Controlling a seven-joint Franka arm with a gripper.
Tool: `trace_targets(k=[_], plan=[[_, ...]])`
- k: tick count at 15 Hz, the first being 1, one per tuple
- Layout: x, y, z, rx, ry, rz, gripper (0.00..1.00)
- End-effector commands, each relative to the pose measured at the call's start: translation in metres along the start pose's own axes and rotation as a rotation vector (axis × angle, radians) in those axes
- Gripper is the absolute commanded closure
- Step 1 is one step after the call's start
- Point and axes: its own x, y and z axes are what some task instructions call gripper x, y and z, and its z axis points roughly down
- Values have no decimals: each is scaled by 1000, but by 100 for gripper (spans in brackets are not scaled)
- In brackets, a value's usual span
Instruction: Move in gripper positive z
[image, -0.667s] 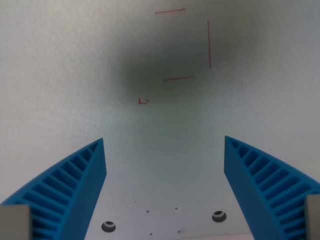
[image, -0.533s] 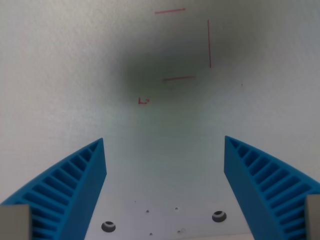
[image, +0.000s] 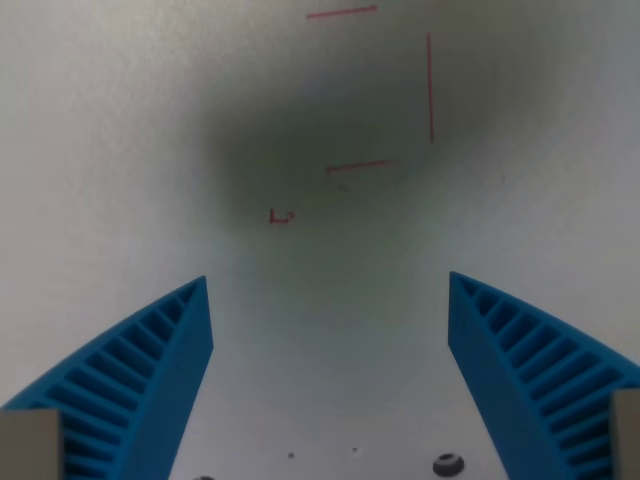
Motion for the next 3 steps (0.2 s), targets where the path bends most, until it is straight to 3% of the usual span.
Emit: trace_targets(k=[1, 3], plan=[[-1, 0, 11, 5, 39, 1, 0], [-1, 0, 21, 5, 39, 1, 0]])
